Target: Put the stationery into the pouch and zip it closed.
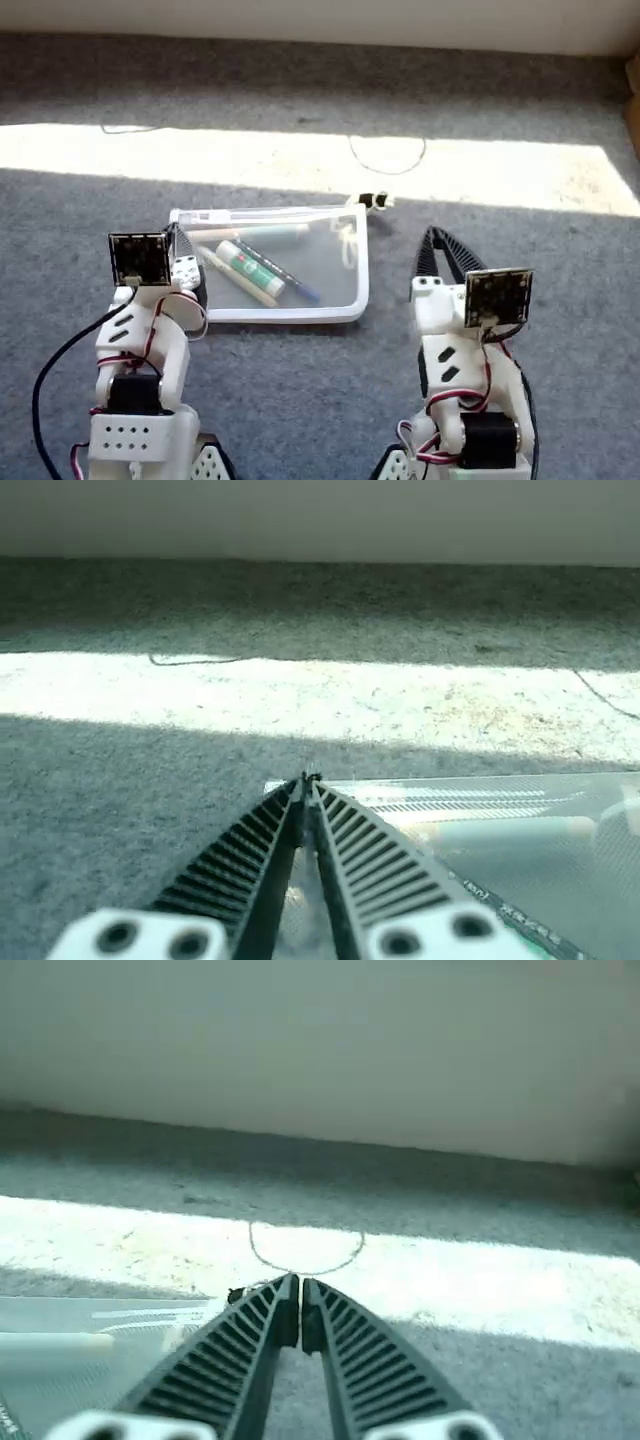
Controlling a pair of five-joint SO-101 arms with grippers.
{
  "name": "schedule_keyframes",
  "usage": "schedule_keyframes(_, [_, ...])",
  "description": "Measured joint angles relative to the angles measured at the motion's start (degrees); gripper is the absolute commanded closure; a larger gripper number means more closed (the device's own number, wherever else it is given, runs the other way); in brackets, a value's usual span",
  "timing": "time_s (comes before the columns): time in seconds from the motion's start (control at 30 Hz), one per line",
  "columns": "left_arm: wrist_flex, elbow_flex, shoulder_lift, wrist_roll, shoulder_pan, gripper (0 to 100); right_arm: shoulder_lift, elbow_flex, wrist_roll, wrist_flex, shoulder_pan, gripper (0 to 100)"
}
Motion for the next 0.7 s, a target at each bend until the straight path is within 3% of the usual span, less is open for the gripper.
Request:
schedule_keyframes(0.17, [0.0,4.7,0.0,0.0,-0.4,99,0.1,8.3,0.0,0.0,4.4,99.2])
schedule_keyframes(0.5, [0.0,5.2,0.0,0.0,-0.4,99,0.2,16.9,-0.4,0.1,4.7,99.3])
schedule_keyframes(0.7, [0.4,5.2,0.0,0.0,-0.7,99,0.2,16.9,-9.9,0.1,4.7,99.3])
